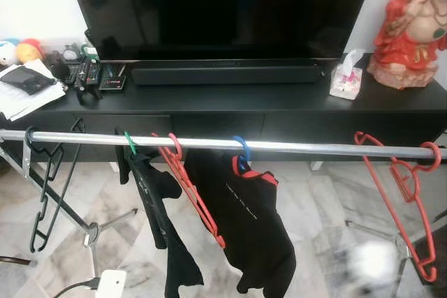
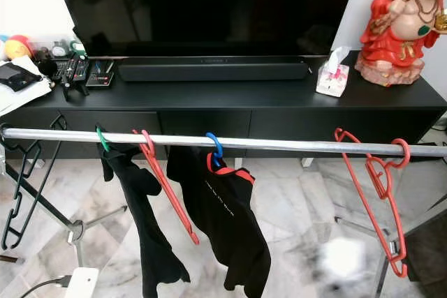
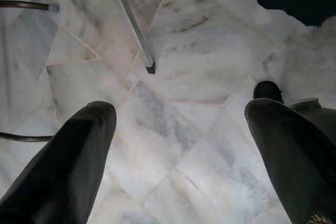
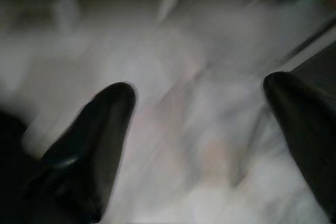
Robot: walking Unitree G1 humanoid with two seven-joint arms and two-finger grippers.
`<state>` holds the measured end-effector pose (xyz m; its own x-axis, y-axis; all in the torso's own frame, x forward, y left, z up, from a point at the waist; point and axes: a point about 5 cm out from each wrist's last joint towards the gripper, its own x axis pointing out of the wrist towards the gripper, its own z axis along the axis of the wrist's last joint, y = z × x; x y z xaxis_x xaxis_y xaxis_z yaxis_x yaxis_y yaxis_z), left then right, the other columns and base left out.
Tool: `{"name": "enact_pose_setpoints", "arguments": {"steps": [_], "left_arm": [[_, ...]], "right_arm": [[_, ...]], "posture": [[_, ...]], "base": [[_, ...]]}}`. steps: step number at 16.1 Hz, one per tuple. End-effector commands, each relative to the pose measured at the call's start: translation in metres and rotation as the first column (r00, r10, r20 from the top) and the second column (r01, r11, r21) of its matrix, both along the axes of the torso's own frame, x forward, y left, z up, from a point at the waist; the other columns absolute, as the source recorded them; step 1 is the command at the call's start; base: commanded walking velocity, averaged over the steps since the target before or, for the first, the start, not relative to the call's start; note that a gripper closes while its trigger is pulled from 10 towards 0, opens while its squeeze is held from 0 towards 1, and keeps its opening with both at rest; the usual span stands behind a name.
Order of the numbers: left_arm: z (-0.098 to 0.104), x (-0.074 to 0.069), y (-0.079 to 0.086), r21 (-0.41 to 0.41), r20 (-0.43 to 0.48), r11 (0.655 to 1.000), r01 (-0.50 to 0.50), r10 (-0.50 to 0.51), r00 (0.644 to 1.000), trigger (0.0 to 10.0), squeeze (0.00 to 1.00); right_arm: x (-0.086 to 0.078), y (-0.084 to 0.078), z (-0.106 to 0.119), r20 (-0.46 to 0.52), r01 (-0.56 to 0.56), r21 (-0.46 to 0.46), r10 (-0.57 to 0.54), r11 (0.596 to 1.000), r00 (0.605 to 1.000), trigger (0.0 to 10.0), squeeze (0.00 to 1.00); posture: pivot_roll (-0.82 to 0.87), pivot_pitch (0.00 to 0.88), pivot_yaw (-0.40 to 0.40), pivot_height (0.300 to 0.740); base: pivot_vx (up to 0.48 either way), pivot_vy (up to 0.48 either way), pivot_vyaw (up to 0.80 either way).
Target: Hang hanger
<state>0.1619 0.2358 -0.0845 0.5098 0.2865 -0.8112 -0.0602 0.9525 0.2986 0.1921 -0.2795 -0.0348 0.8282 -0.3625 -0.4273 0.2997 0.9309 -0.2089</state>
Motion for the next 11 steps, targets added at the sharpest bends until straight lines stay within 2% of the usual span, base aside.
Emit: {"name": "enact_pose_setpoints", "arguments": {"steps": [1, 2, 4, 5, 6, 9, 11], "left_arm": [[-0.003, -0.004, -0.005, -0.002, -0.021, 1.000, 0.026, -0.026, 0.999, 10.0, 0.00], [-0.003, -0.005, -0.006, -0.004, -0.022, 1.000, 0.027, -0.027, 0.999, 10.0, 0.00], [-0.004, -0.004, -0.008, -0.011, -0.020, 1.000, 0.027, -0.027, 0.999, 10.0, 0.00], [-0.004, -0.004, -0.009, -0.011, -0.020, 0.999, 0.030, -0.030, 0.999, 10.0, 0.00], [-0.004, -0.004, -0.009, -0.011, -0.021, 0.999, 0.034, -0.034, 0.999, 10.0, 0.00], [-0.004, -0.005, -0.007, -0.007, -0.023, 0.999, 0.037, -0.037, 0.999, 10.0, 0.00], [-0.004, -0.005, -0.006, -0.004, -0.025, 0.999, 0.040, -0.041, 0.999, 10.0, 0.00]], "right_arm": [[0.011, 0.007, 0.011, 0.095, -0.035, 0.017, 0.033, 0.999, 0.995, 10.0, 0.54], [0.023, 0.005, 0.025, 0.163, -0.049, 0.018, 0.046, 0.999, 0.986, 10.0, 1.00], [0.044, 0.009, 0.045, 0.272, -0.121, 0.056, 0.102, 0.991, 0.957, 10.0, 1.00], [0.052, 0.018, 0.053, 0.311, -0.201, 0.079, 0.168, 0.976, 0.935, 10.0, 1.00], [0.061, 0.030, 0.065, 0.356, -0.326, 0.082, 0.277, 0.942, 0.892, 10.0, 1.00], [0.062, 0.033, 0.079, 0.372, -0.392, 0.063, 0.342, 0.918, 0.863, 10.0, 1.00], [0.056, 0.026, 0.089, 0.360, -0.452, 0.040, 0.409, 0.891, 0.838, 10.0, 1.00]], "posture": [[-0.20, 0.000, -0.003, 0.740], [-0.20, 0.000, -0.009, 0.740], [-0.20, 0.000, -0.012, 0.740], [-0.20, 0.000, -0.012, 0.740], [-0.20, 0.000, -0.012, 0.740], [-0.20, 0.000, -0.009, 0.740], [-0.20, 0.000, -0.007, 0.740]], "base": [[0.000, 0.000, 0.00], [0.000, 0.000, 0.00], [0.000, 0.000, 0.00], [0.000, 0.000, 0.00], [0.000, 0.000, 0.00], [0.000, 0.000, 0.00], [0.000, 0.000, 0.00]]}}
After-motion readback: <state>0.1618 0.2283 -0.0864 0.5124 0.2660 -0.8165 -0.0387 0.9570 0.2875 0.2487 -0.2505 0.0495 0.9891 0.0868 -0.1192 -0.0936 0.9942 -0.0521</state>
